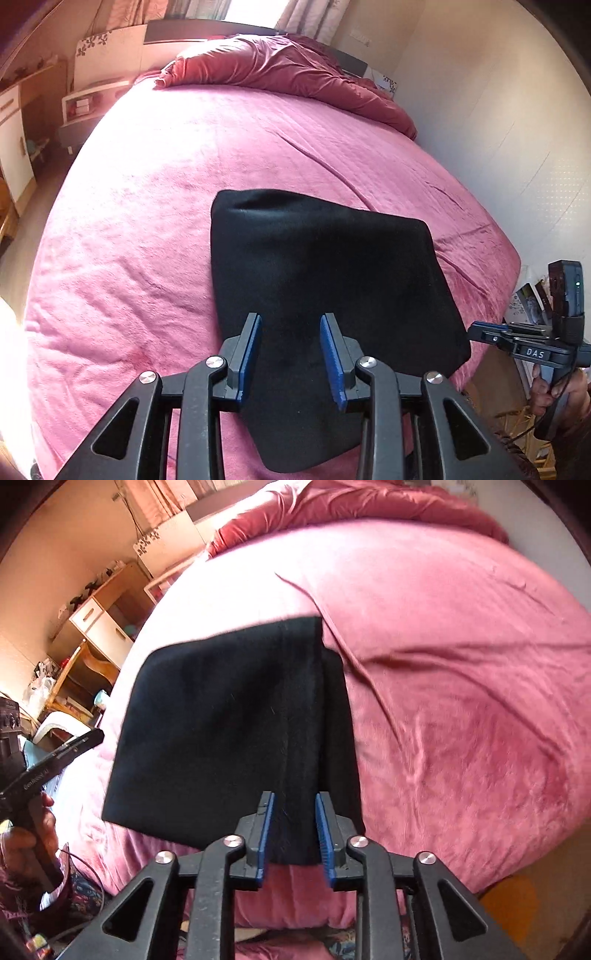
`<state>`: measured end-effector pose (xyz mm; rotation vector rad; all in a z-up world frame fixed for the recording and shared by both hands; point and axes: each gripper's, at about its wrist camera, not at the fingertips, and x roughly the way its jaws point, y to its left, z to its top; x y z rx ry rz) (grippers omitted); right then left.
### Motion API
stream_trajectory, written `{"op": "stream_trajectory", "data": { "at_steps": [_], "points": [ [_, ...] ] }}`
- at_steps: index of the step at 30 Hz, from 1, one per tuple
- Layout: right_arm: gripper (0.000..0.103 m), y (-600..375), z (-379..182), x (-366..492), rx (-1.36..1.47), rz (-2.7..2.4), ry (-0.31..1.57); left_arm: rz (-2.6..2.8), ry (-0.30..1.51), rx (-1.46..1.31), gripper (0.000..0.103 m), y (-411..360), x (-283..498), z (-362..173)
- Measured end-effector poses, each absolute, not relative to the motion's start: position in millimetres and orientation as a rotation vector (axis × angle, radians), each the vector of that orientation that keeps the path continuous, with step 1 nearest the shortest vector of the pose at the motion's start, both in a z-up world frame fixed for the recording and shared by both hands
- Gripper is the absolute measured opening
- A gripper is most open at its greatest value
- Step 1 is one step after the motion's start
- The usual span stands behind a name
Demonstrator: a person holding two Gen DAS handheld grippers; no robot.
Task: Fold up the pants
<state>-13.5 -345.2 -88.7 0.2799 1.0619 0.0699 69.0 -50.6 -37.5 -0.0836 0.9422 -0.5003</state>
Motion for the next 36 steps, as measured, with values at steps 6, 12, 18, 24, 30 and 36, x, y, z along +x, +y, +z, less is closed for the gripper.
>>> {"op": "stream_trajectory", "data": {
  "at_steps": [6, 12, 18, 24, 30, 36],
  "points": [
    [0.03, -326.6, -76.0, 16.7, 0.292, 0.08, 1.002, -0.445, 0.893, -0.002, 0.034, -57.0, 72.0, -26.8],
    [0.03, -306.4, -68.6, 48.4, 0.322, 0.092, 0.964, -0.437, 0.881, 0.046, 0.034, -70.0, 76.5, -25.4],
    [0.035, -301.4, -69.2, 68.0, 0.322, 0.068, 0.967, -0.437, 0.879, 0.069, 0.034, -75.3, 83.2, -23.4],
    [0.035, -309.5, -74.7, 76.6, 0.299, -0.004, 0.984, -0.436, 0.893, 0.087, 0.034, -78.8, 93.6, -25.8],
    [0.035, -321.9, -83.7, 83.0, 0.325, -0.032, 0.995, -0.438, 0.901, 0.108, 0.034, -85.8, 104.7, -30.5],
    [0.035, -325.5, -94.2, 92.5, 0.304, -0.064, 1.022, -0.435, 0.91, 0.123, 0.034, -93.3, 116.8, -35.5]
  ]
}}
